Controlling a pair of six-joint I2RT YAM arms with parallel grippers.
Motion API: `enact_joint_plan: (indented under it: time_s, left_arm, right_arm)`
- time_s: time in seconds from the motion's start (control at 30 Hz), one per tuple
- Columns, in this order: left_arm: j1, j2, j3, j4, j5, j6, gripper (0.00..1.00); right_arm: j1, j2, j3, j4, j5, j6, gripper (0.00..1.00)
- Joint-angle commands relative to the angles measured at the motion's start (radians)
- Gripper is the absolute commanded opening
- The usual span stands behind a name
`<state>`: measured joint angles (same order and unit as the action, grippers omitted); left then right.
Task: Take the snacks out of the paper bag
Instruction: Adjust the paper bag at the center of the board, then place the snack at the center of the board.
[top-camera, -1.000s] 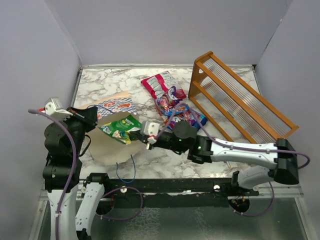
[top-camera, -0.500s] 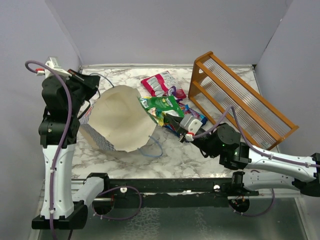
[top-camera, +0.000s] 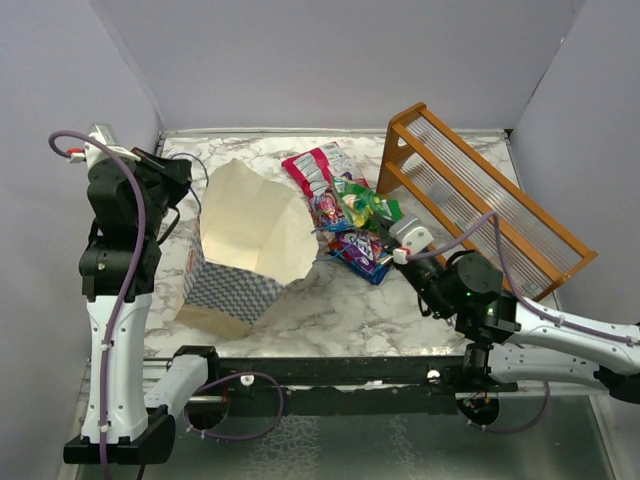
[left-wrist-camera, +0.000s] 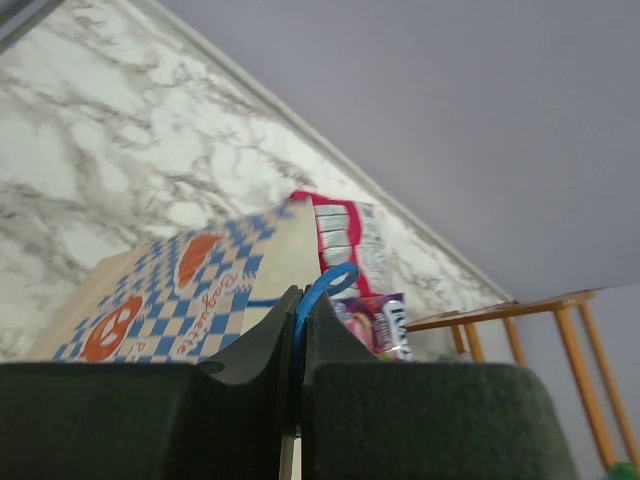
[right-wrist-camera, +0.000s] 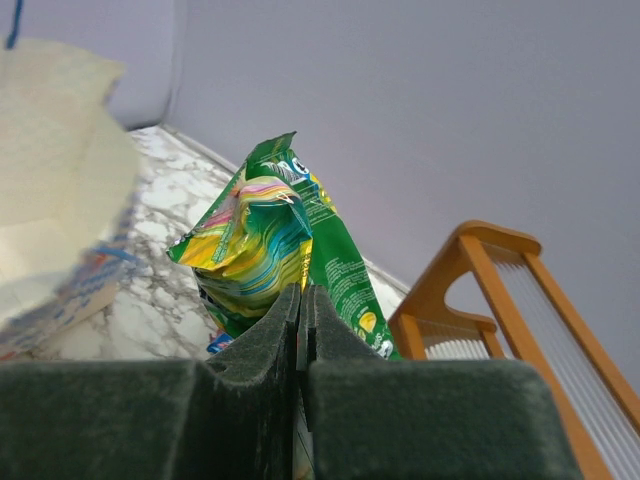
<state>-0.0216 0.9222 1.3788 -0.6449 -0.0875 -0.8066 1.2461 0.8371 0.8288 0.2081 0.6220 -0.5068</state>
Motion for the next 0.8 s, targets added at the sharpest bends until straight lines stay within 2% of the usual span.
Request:
enact_joint_plan:
  time_s: [0.0,0.2,0.23,0.27,0.37,0.43,0.57,0.63,0.77]
  left_arm:
    - [-0.004,-0.059,-0.109,-0.022,-0.140,0.103,0.00]
    - [-0.006,-0.150,-0.210,-0.076,-0.272,0.130,0.00]
    - [-0.008,-0.163,-0.210,-0.094,-0.303,0.132,0.04]
    - [-0.010,-0.173,-0.205,-0.116,-0.346,0.126,0.09]
    - [-0.015,-0.204,-0.171,-0.178,-0.431,0.095,0.39]
    - [-0.022,-0.221,-0.147,-0.180,-0.421,0.096,0.59]
    - [-0.033,-0.238,-0.088,-0.170,-0.374,0.106,0.85]
    - [-0.040,-0.243,-0.056,-0.164,-0.364,0.119,0.97]
    - [-0.075,-0.244,0.010,-0.137,-0.337,0.200,0.99]
  right_arm:
    - [-0.003,-0.082,-0.006,-0.054,0.089,-0.009,0.01]
    - [-0.004,-0.104,0.025,-0.116,0.082,0.014,0.01]
    - [-0.004,-0.097,0.023,-0.117,0.090,0.010,0.01]
    - [-0.004,-0.088,0.018,-0.119,0.096,0.006,0.01]
    - [-0.003,-0.068,0.004,-0.165,0.085,0.053,0.01]
    - [-0.003,-0.056,-0.028,-0.173,0.059,0.095,0.01]
    - [-0.003,0.023,-0.127,-0.149,0.031,0.167,0.01]
    - [-0.004,0.100,-0.173,-0.114,0.033,0.186,0.01]
    - [-0.005,0.286,-0.235,-0.016,0.056,0.200,0.01]
